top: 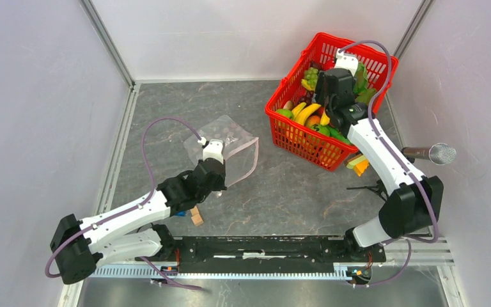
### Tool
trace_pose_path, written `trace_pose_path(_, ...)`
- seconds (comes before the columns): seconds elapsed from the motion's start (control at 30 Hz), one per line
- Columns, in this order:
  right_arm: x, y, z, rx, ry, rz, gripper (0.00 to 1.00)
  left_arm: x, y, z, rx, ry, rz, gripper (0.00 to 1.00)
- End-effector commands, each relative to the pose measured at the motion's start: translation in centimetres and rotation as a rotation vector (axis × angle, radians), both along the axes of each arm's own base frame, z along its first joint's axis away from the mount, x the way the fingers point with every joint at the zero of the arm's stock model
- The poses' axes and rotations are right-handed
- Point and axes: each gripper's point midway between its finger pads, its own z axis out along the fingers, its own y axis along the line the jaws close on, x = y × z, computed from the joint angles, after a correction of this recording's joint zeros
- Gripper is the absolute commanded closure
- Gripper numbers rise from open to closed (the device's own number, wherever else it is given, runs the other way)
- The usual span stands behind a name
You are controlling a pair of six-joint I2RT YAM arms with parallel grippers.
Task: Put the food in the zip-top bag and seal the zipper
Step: Pick up the fake vegetable from the bin.
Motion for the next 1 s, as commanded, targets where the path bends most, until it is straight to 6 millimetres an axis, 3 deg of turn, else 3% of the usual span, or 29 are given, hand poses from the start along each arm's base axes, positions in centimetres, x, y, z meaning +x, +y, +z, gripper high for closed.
trace_pose_path(0.0,1.5,-1.8,-0.1,0.083,-0.032,-0.079,0.35,0.3,-0.5,0.8,-0.034,-0.028,-0.016,0.98)
trace_pose_path(0.17,3.6,-3.7,1.9,0.048,-0.097,-0.113,0.28,0.3,-0.2,0.7,-0.034,-0.035,-0.012,0.98)
trace_pose_path(0.37,8.3,-4.3,4.0,-0.079,-0.095,-0.093,0.1,0.3,-0.4,0.7,-0.037,-0.03,-0.02,0.98)
trace_pose_path(0.43,9.7,-4.7,5.0,-0.111,-0.079,-0.106,0.08,0.3,-0.4,0.7,-0.033,-0.028,-0.025,0.98)
trace_pose_path(0.53,11.2,-6.8,5.9,-0.138,-0.079,-0.193,0.04,0.3,-0.3,0.8,-0.03,-0.028,-0.026,0.98)
trace_pose_path(0.8,14.7,-11.8,2.3,-0.126,-0.021,-0.258,0.02,0.3,-0.2,0.6,-0.022,-0.024,-0.031,0.98)
trace_pose_path(0.87,15.1,-12.6,0.7,-0.101,0.007,-0.233,0.02,0.3,-0.1,0.5,-0.022,-0.02,-0.029,0.98)
trace_pose_path(0.97,15.9,-11.8,-2.6,-0.043,0.077,-0.138,0.02,0.3,-0.2,0.2,-0.034,-0.017,-0.029,0.98)
